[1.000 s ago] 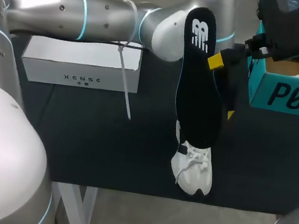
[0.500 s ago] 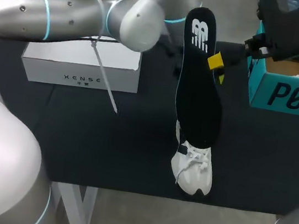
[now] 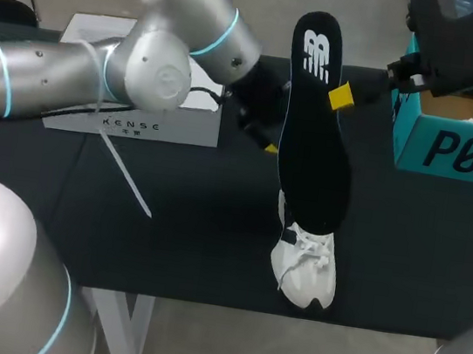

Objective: Take the shoe out of the shoebox, open the shoe tongue, remove and reinsert the insole, then place the shoe into the shoebox

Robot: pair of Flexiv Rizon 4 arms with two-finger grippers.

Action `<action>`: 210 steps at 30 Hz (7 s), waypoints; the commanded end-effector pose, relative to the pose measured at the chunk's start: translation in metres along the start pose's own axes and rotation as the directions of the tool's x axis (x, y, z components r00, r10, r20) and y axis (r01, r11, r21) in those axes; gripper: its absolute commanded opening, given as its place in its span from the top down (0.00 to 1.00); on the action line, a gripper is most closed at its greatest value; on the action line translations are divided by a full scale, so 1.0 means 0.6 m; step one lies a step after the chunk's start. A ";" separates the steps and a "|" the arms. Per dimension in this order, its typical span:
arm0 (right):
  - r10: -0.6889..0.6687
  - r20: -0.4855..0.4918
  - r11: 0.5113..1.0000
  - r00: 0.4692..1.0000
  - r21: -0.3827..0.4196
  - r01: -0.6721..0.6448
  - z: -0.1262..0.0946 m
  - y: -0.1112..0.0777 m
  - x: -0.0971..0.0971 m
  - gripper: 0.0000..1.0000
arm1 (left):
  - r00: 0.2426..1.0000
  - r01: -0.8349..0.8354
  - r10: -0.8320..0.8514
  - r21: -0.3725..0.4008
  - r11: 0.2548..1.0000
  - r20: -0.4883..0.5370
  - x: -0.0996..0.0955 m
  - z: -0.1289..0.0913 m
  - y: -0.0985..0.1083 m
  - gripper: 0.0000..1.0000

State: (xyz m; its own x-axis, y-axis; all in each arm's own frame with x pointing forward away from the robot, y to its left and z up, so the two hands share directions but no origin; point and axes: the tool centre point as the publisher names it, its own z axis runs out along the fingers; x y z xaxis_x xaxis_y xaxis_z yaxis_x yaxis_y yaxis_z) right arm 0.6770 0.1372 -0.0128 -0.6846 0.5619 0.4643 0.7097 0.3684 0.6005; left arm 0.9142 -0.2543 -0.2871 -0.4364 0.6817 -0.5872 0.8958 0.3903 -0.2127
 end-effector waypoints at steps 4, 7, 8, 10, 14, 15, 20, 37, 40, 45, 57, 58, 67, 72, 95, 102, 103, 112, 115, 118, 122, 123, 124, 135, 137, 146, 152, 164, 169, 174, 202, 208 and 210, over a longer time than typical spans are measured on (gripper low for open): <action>0.001 0.000 1.000 1.000 0.005 -0.001 0.004 0.005 -0.001 1.00 | 0.995 -0.002 0.002 -0.003 1.000 0.096 0.008 0.001 -0.002 0.00; 0.001 0.000 1.000 1.000 0.005 -0.001 0.004 0.005 -0.001 1.00 | 0.995 -0.002 0.002 -0.003 1.000 0.096 0.008 0.001 -0.002 0.00; 0.001 0.000 1.000 1.000 0.005 -0.001 0.004 0.005 -0.001 1.00 | 0.995 -0.002 0.002 -0.003 1.000 0.096 0.008 0.001 -0.002 0.00; 0.001 0.000 1.000 1.000 0.005 -0.001 0.004 0.005 -0.001 1.00 | 0.995 -0.002 0.002 -0.003 1.000 0.096 0.008 0.001 -0.002 0.00; 0.001 0.000 1.000 1.000 0.005 -0.001 0.004 0.005 -0.001 1.00 | 0.969 -0.094 0.083 0.035 0.995 0.234 -0.014 -0.015 -0.011 0.00; 0.001 0.000 1.000 1.000 0.005 -0.001 0.004 0.005 -0.001 1.00 | 0.957 -0.113 0.092 0.059 0.992 0.275 -0.016 -0.021 -0.013 0.00; 0.001 0.000 1.000 1.000 0.005 -0.001 0.004 0.005 -0.001 1.00 | 0.906 -0.187 0.120 0.130 0.974 0.407 -0.012 -0.042 -0.018 0.00; 0.001 0.000 1.000 1.000 0.005 -0.001 0.004 0.005 -0.001 1.00 | 0.744 -0.302 0.133 0.152 0.941 0.654 0.032 -0.064 -0.049 0.00; 0.001 0.000 1.000 1.000 0.005 -0.001 0.004 0.005 -0.001 1.00 | 0.714 -0.298 0.115 0.151 0.943 0.691 0.035 -0.062 -0.061 0.00; 0.001 0.000 1.000 1.000 0.005 -0.001 0.004 0.005 -0.001 1.00 | 0.679 -0.306 0.103 0.153 0.940 0.727 0.035 -0.052 -0.091 0.00; 0.001 0.000 1.000 1.000 0.005 -0.001 0.004 0.005 -0.001 1.00 | 0.621 -0.353 0.128 0.130 0.927 0.773 -0.003 -0.038 -0.135 0.00; 0.001 0.000 1.000 1.000 0.005 -0.001 0.004 0.005 -0.001 1.00 | 0.616 -0.354 0.131 0.125 0.927 0.776 -0.006 -0.038 -0.137 0.00; 0.001 0.000 1.000 1.000 0.005 -0.001 0.004 0.005 -0.001 1.00 | 0.600 -0.352 0.160 0.079 0.933 0.783 -0.038 -0.035 -0.163 0.00; 0.001 0.000 1.000 1.000 0.005 -0.001 0.004 0.005 -0.001 1.00 | 0.607 -0.346 0.161 0.075 0.935 0.778 -0.040 -0.034 -0.164 0.00; 0.161 0.015 0.986 0.987 -0.049 -0.160 -0.043 -0.132 -0.105 1.00 | 0.607 -0.346 0.161 0.075 0.935 0.778 -0.040 -0.034 -0.164 0.00; 0.248 0.026 0.968 0.968 -0.035 -0.247 -0.069 -0.185 -0.169 1.00 | 0.607 -0.346 0.161 0.075 0.935 0.778 -0.040 -0.034 -0.164 0.00; 0.253 0.026 0.967 0.967 -0.034 -0.252 -0.070 -0.188 -0.175 1.00 | 0.607 -0.346 0.161 0.075 0.935 0.778 -0.040 -0.034 -0.164 0.00; 0.284 0.006 0.959 0.959 0.020 -0.284 -0.055 -0.193 -0.244 1.00 | 0.607 -0.346 0.161 0.075 0.935 0.778 -0.040 -0.034 -0.164 0.00; 0.286 0.001 0.958 0.958 0.028 -0.286 -0.048 -0.191 -0.261 1.00 | 0.607 -0.346 0.161 0.075 0.935 0.778 -0.040 -0.034 -0.164 0.00; 0.288 -0.007 0.957 0.958 0.038 -0.288 -0.037 -0.186 -0.278 1.00 | 0.607 -0.346 0.161 0.075 0.935 0.778 -0.040 -0.034 -0.164 0.00; 0.292 -0.017 0.955 0.956 0.055 -0.291 -0.024 -0.179 -0.299 1.00 | 0.607 -0.346 0.161 0.075 0.935 0.778 -0.040 -0.034 -0.164 0.00; 0.294 -0.018 0.955 0.956 0.058 -0.292 -0.021 -0.177 -0.304 1.00 | 0.607 -0.346 0.161 0.075 0.935 0.778 -0.040 -0.034 -0.164 0.00; 0.295 -0.018 0.954 0.955 0.060 -0.293 -0.020 -0.175 -0.308 1.00 | 0.607 -0.346 0.161 0.075 0.935 0.778 -0.040 -0.034 -0.164 0.00; 0.301 -0.023 0.951 0.953 0.074 -0.299 -0.012 -0.142 -0.371 1.00 | 0.607 -0.346 0.161 0.075 0.935 0.778 -0.040 -0.034 -0.164 0.00; 0.304 -0.022 0.951 0.952 0.074 -0.302 -0.012 -0.137 -0.383 1.00 | 0.607 -0.346 0.161 0.075 0.935 0.778 -0.040 -0.034 -0.164 0.00; 0.316 -0.027 0.942 0.948 0.130 -0.310 0.009 -0.101 -0.429 1.00 | 0.607 -0.346 0.161 0.075 0.935 0.778 -0.040 -0.034 -0.164 0.00; 0.305 -0.043 0.940 0.951 0.173 -0.293 0.038 -0.075 -0.438 1.00 | 0.607 -0.346 0.161 0.075 0.935 0.778 -0.040 -0.034 -0.164 0.00; 0.307 -0.071 0.932 0.949 0.223 -0.284 0.088 -0.051 -0.440 1.00 | 0.607 -0.346 0.161 0.075 0.935 0.778 -0.040 -0.034 -0.164 0.00; 0.307 -0.078 0.931 0.948 0.232 -0.282 0.101 -0.049 -0.439 1.00 | 0.607 -0.346 0.161 0.075 0.935 0.778 -0.040 -0.034 -0.164 0.00; 0.316 -0.094 0.926 0.944 0.248 -0.285 0.122 -0.050 -0.434 1.00 | 0.607 -0.346 0.161 0.075 0.935 0.778 -0.040 -0.034 -0.164 0.00; 0.328 -0.139 0.919 0.934 0.275 -0.282 0.179 -0.046 -0.395 1.00 | 0.606 -0.373 0.193 0.061 0.926 0.772 -0.037 -0.031 -0.179 0.84; 0.328 -0.138 0.921 0.935 0.268 -0.284 0.171 -0.045 -0.391 1.00 | 0.598 -0.385 0.210 0.048 0.922 0.773 -0.039 -0.028 -0.182 1.00; 0.327 -0.138 0.921 0.935 0.266 -0.283 0.168 -0.044 -0.391 1.00 | 0.594 -0.387 0.212 0.045 0.921 0.776 -0.041 -0.028 -0.182 1.00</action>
State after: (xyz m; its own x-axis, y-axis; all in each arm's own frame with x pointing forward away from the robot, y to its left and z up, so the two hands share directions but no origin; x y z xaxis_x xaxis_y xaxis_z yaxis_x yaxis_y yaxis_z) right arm 0.8383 0.0720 -0.2050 -0.4306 0.5409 0.7225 0.8913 0.3808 0.2461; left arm 0.8258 -0.3004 -0.2355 -0.0086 0.0115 -0.9999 0.9980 0.0620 -0.0079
